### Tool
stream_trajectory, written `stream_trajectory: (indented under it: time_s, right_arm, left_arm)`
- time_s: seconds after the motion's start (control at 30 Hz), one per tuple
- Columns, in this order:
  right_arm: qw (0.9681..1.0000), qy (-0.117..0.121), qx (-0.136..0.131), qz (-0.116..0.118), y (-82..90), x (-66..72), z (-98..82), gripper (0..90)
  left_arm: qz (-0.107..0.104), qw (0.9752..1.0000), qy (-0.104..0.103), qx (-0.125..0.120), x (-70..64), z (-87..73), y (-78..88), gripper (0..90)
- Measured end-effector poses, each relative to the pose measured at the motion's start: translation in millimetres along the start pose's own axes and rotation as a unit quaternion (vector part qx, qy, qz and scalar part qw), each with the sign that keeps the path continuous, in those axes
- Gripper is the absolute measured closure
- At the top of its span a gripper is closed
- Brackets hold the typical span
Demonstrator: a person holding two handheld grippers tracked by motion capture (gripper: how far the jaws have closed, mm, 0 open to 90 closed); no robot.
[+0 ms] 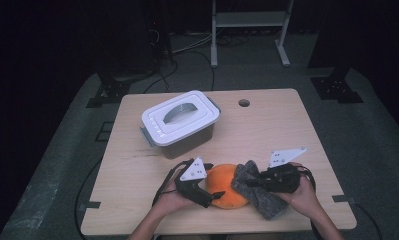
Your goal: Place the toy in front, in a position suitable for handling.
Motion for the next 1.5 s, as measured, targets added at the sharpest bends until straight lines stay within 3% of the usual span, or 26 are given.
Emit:
stream_trajectory:
  time_s: [0.13, 0.27, 0.43, 0.5, 0.63, 0.77, 0.83, 0.93, 1.0, 1.07, 1.2, 1.33, 1.43, 1.5]
  right_arm:
    - [0.9998, 0.004, 0.006, 0.019, 0.8, 5.3, -4.6, 77.3]
    - [0.9997, 0.002, 0.003, 0.025, 6.5, 5.1, -1.9, 77.4]
    - [0.9996, 0.005, -0.027, 0.003, 4.0, 2.8, 20.5, 77.5]
    - [0.9997, 0.006, -0.022, 0.004, 0.2, 3.3, 21.4, 77.5]
    - [0.9998, 0.003, -0.010, 0.018, -3.3, 3.6, 15.3, 77.4]
    - [0.9996, -0.012, -0.003, 0.026, 3.8, 1.8, 0.6, 77.4]
    - [0.9995, -0.012, -0.003, 0.028, 4.2, 2.3, -0.5, 77.4]
    - [0.9989, -0.010, 0.000, 0.046, 3.4, 6.6, -3.0, 77.4]
    - [0.9985, -0.010, 0.003, 0.054, 2.2, 8.8, -3.7, 77.4]
    - [0.9984, -0.011, 0.002, 0.055, 1.6, 9.8, -2.9, 77.4]
    - [0.9991, -0.004, -0.006, 0.043, 0.6, 9.4, 5.9, 77.8]
    - [0.9995, 0.002, -0.019, 0.025, 0.3, 4.7, 19.6, 77.9]
    - [0.9994, 0.000, -0.014, 0.031, -6.5, 4.4, 18.6, 77.8]
    - [0.9992, -0.001, -0.009, 0.038, -7.5, 4.0, 13.3, 77.8]
  left_arm:
    - [0.006, 0.9999, 0.007, 0.006, 2.8, 0.4, -1.8, 7.1]
    - [-0.007, 0.9998, 0.004, 0.020, -0.5, -6.6, -7.3, 10.4]
    - [-0.015, 0.9991, -0.037, 0.016, -10.3, -7.0, -8.5, 13.2]
    - [-0.011, 0.9985, -0.049, 0.023, -12.7, -8.4, -8.5, 13.2]
    - [-0.012, 0.9983, -0.052, 0.024, -11.9, -10.1, -6.7, 13.6]
    - [-0.020, 0.9986, -0.046, 0.014, -10.6, -8.0, -3.9, 11.3]
    - [-0.022, 0.9992, -0.031, 0.013, -9.1, -6.4, -3.5, 10.3]
    - [-0.026, 0.9993, -0.007, 0.027, -6.5, -6.8, -5.6, 4.9]
    - [-0.045, 0.9983, -0.003, 0.038, -7.3, -10.0, -8.3, 7.9]
    - [-0.038, 0.9983, -0.015, 0.042, -8.4, -10.9, -9.6, 14.4]
    - [-0.013, 0.9978, -0.060, 0.026, -9.7, -3.4, -4.6, 26.9]
    - [-0.003, 0.9978, -0.066, 0.003, -4.0, 2.4, 2.4, 27.4]
    - [0.002, 0.9962, -0.085, 0.020, -3.8, -3.6, 2.4, 27.3]
    - [0.001, 0.9957, -0.091, 0.019, -5.0, -6.2, 2.3, 27.3]
Point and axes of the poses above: each handheld gripper's, and its own axes: y roughly backward along the jaws, z roughly out of its top, x roughly to its left, the point moved 5 cm from there along -y, roughly forward along the jaws, and after that the axes turned 13 degrees about y, right-handed, at the moved point
